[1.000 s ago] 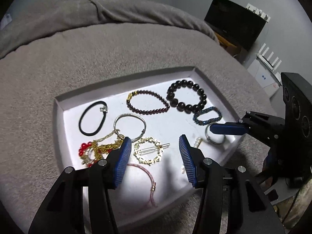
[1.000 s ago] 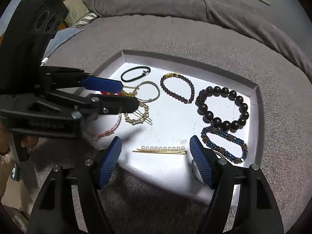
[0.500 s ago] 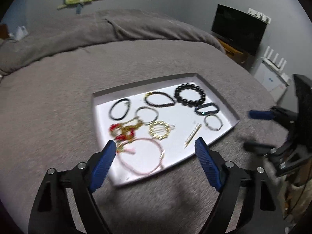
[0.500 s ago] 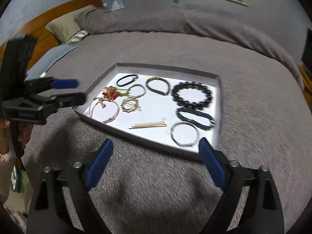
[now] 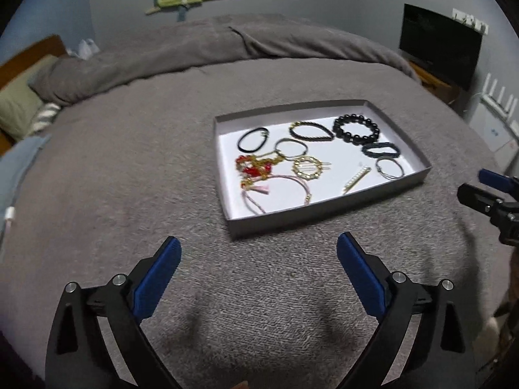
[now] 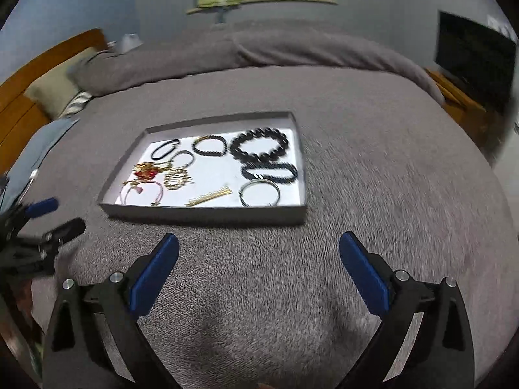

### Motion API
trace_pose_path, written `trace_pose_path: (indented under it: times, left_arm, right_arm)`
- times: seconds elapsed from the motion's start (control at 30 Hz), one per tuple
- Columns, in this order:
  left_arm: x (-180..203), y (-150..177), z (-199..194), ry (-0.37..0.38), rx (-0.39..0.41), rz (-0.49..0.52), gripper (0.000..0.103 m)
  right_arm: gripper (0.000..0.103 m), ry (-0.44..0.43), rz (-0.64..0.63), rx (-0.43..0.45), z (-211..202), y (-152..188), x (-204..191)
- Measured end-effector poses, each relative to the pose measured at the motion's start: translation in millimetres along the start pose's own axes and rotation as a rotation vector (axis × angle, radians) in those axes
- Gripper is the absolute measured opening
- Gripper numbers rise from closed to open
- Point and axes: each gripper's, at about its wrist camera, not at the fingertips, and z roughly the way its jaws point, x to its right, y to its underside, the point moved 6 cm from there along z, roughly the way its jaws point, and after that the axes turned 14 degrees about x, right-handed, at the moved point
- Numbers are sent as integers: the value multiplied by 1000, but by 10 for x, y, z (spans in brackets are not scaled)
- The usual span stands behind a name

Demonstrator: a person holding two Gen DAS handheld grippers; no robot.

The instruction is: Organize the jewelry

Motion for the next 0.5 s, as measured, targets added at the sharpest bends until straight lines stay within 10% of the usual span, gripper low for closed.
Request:
trace_pose_path:
  times: [0.5]
  left_arm:
    - [150, 24, -52, -61, 9, 1, 97]
  right_arm:
    - [97, 51, -59, -27, -13, 186, -51]
